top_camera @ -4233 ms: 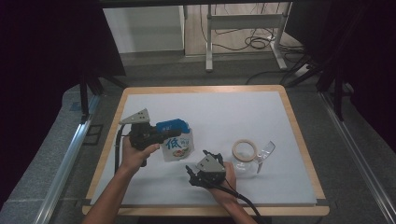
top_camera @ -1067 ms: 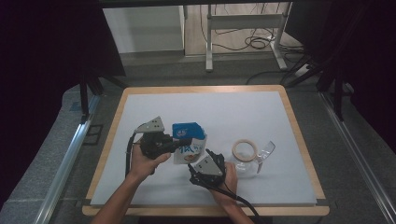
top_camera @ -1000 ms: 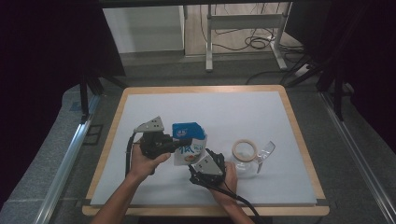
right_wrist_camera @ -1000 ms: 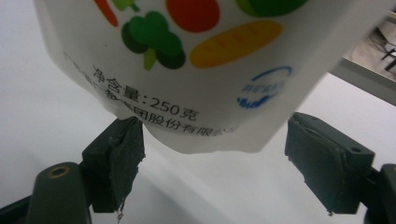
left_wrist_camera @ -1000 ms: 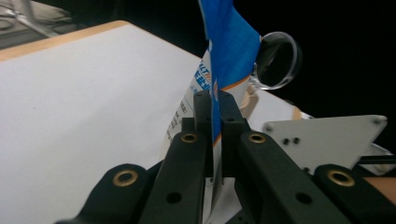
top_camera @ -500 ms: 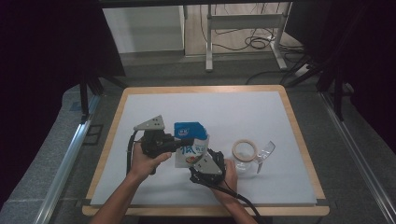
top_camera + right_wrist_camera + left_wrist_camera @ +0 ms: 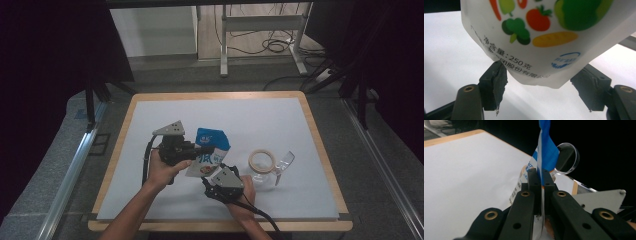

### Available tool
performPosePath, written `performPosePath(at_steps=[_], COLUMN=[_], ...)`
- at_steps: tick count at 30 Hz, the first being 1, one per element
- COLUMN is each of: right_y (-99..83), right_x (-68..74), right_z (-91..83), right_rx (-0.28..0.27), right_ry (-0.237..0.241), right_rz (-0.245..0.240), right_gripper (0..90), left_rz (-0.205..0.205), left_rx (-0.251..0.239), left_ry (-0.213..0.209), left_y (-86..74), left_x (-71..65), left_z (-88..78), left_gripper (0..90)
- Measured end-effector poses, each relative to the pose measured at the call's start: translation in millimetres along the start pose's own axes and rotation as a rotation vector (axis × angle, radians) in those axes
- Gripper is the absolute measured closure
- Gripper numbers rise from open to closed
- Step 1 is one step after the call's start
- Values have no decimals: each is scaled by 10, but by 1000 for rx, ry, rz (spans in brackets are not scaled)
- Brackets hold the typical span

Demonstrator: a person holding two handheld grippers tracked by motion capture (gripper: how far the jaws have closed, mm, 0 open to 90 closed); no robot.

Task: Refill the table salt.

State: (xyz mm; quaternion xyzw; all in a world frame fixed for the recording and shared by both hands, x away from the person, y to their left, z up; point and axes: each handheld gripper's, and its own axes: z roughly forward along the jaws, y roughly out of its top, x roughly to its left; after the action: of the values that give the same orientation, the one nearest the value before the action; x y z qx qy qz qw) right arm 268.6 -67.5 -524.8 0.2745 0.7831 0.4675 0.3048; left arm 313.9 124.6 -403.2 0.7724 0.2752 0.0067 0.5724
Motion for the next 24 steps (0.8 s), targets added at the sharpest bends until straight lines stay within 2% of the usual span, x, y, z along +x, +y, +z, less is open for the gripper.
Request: performPosePath(at_steps=[4,8,12,15,19,24], right_y=[-30,-58,-82,-96,-108,-108], right_x=[35,58,62,60,50,2], right_z=[-48,-54,-76,-79,-89,-128], right_rx=[-22,-19,-11,-6,3,-1], right_ry=[14,10,0,-27,-33,-18], right_rz=[-6,-15,-20,-31,-26,8], right_gripper=[265,250,255,256,277,335], left_rz=[-5,-9,-29,-49,-47,-45], left_rx=[-8,4,20,19,21,32], left_ry=[2,13,5,-11,-13,-14], left_y=[22,29,38,50,77,110], left_x=[-17,-15,21,36,17,10], left_z=[55,149,262,350,431,502], left_gripper=[900,900,900,900,900,900])
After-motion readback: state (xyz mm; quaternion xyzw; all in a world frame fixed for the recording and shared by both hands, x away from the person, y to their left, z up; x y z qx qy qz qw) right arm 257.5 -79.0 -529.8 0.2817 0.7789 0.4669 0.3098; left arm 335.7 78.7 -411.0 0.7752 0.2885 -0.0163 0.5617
